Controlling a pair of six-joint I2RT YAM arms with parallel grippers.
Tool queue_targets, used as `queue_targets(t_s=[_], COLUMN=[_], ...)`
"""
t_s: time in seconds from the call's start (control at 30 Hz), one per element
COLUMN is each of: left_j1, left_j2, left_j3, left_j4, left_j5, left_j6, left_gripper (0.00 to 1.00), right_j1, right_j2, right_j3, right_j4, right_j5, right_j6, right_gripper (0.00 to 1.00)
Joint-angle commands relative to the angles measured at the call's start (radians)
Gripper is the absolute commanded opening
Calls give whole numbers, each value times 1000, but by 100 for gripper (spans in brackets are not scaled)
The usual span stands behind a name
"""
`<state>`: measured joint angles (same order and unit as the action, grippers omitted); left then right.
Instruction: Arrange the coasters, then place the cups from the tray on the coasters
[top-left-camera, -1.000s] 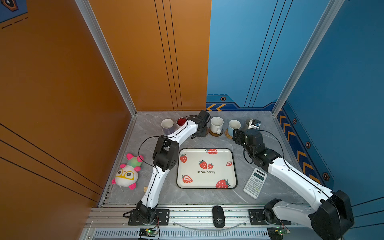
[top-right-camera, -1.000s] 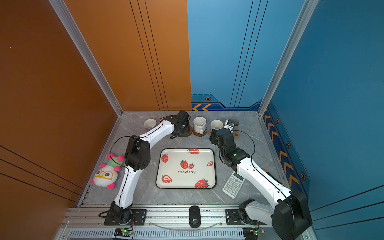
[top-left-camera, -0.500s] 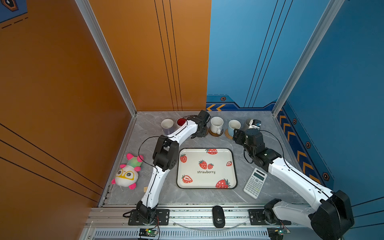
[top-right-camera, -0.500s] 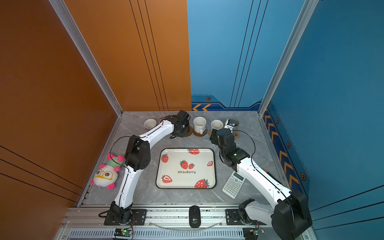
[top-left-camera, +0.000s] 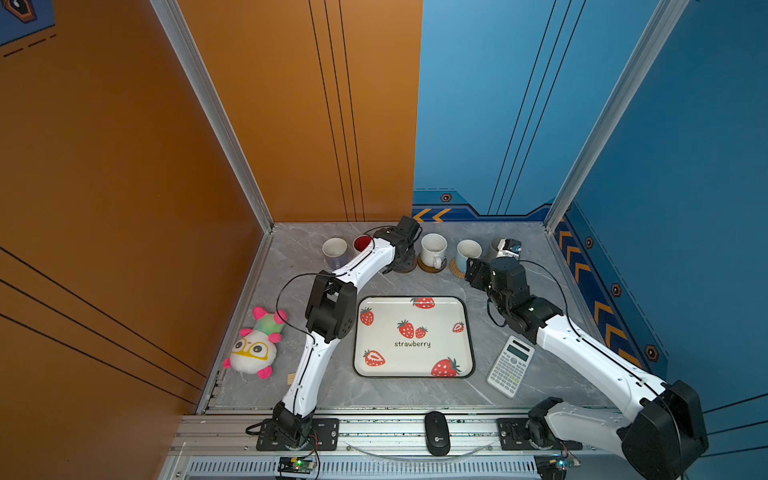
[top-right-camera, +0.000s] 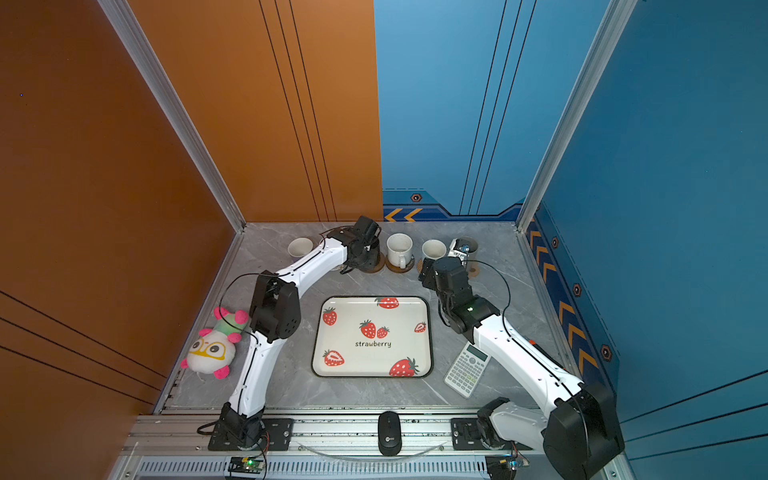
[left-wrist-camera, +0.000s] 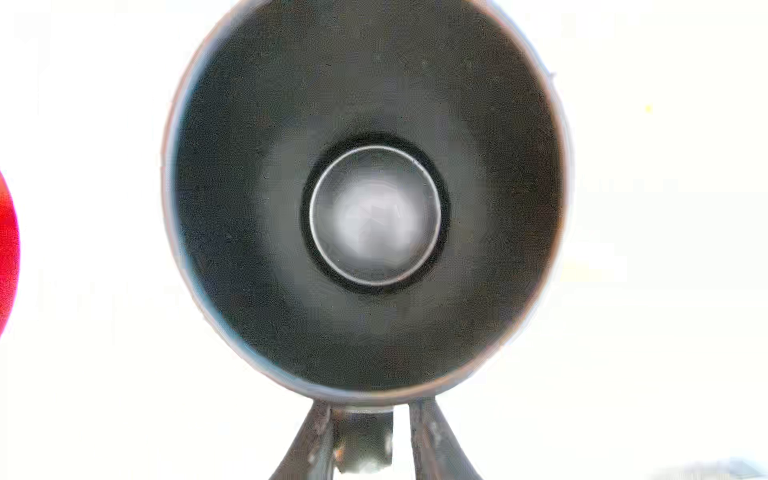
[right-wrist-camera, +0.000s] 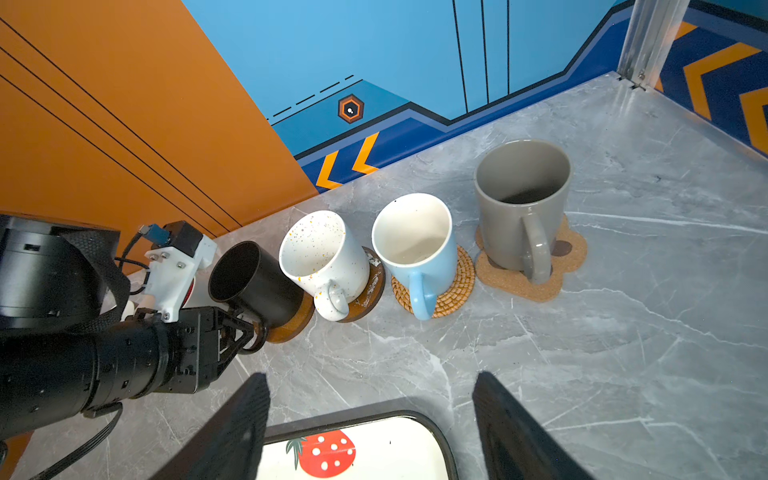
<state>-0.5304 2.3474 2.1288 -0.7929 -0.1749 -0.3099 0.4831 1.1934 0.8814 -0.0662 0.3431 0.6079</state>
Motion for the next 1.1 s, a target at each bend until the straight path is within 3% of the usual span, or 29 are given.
queue_targets(t_s=[0.0, 0.4, 0.7, 0.77, 0.83, 0.93, 1.07], left_j1=[-3, -3, 21, 32, 51, 82, 138], left_j2=[-42, -336, -752, -861, -978, -1145, -1327], left_j3=[8, -192, -634, -758, -907, -1138, -1401], left_j4=[-7, 19, 289, 371, 475, 639, 847], left_j5=[-16, -115, -156, -173, -201, -316, -389], left_j6=[5, 38, 68, 87, 107, 111, 154], left_gripper=[31, 32, 38, 43, 57, 82, 99], right_j1=[-6, -23, -76, -110, -159, -234, -314], right_j2=[-9, -64, -223, -258, -280, -288, -252], right_j3=[-8, 18, 23, 5, -14, -57, -165], right_j4=[13, -68, -175, -171, -169, -166, -92], right_j5=[0, 5, -16, -10, 0, 8, 35], right_j6=[13, -33, -151, -196, -255, -344, -415], right_gripper=[76, 78, 83, 91, 99, 100, 100])
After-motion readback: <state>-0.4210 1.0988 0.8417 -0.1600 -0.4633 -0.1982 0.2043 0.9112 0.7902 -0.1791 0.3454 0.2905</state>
